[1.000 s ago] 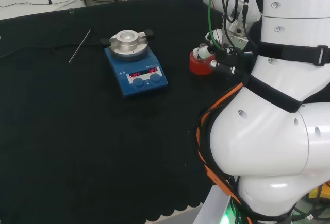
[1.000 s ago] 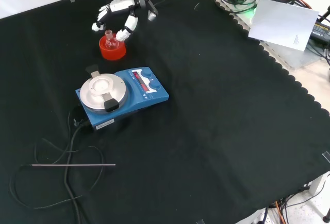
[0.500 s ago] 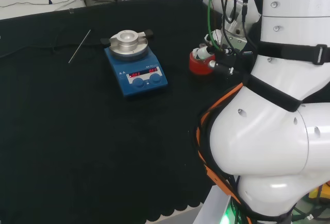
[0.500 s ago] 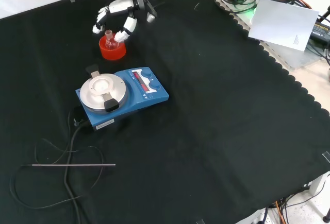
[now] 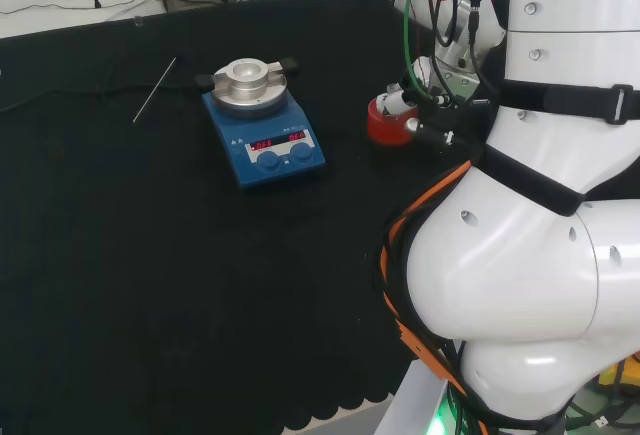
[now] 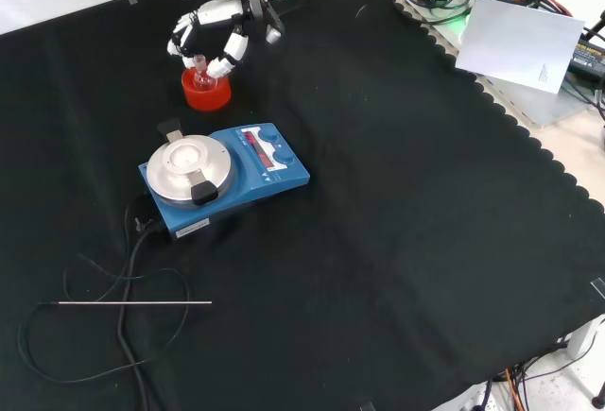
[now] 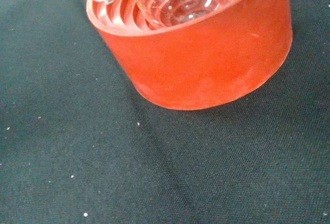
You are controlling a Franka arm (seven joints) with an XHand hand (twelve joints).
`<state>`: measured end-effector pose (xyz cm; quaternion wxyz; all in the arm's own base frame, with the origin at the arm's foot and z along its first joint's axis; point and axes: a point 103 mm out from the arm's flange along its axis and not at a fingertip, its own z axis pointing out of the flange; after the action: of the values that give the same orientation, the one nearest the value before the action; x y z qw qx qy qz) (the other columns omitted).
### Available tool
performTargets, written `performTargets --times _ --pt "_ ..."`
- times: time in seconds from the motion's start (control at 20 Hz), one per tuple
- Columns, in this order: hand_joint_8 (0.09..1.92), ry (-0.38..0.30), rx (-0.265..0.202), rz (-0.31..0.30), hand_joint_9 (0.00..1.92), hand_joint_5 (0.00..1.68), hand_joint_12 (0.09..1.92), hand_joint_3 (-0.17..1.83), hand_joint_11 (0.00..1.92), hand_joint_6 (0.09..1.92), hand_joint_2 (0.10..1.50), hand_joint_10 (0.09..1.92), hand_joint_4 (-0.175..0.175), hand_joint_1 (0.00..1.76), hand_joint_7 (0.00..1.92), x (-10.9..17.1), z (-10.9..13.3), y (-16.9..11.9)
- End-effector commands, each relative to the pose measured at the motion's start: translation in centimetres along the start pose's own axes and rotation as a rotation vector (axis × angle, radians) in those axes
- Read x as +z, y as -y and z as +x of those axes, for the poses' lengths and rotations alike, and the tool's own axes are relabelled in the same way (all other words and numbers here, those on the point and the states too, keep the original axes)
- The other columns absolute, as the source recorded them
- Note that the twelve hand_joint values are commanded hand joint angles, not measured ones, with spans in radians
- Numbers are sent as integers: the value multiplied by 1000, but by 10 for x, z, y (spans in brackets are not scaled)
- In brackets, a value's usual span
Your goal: Pick up the round-bottom flask.
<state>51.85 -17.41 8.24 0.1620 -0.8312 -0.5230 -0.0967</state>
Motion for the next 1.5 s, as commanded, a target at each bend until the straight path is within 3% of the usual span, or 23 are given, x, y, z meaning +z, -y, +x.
performTargets --times 0.05,0.6,0.8,0.9,1.0,1.1,1.25,1.5 --pt "663 -12 0 -7 481 798 1345 569 197 692 691 682 -43 866 281 -6 -3 -4" --pt "664 5 -8 -15 493 814 1339 575 212 724 702 678 -42 872 295 -8 -1 -6" --pt "661 12 4 -15 508 895 1334 580 226 729 729 673 -29 879 310 -7 0 -6" --pt "656 23 8 -23 524 940 1331 577 238 712 749 665 -14 883 323 -7 2 -7" --pt "661 31 13 -32 541 975 1336 326 252 896 919 663 110 968 330 -7 2 -7" --pt "660 42 23 -62 562 989 1328 143 274 965 1027 657 160 1005 345 -8 4 -7" --pt "644 48 28 -81 628 1035 1302 70 345 929 1052 631 174 1031 419 -9 4 -6" --pt "619 25 15 -63 683 1061 1278 74 407 899 1040 600 175 1043 468 -9 3 -6"
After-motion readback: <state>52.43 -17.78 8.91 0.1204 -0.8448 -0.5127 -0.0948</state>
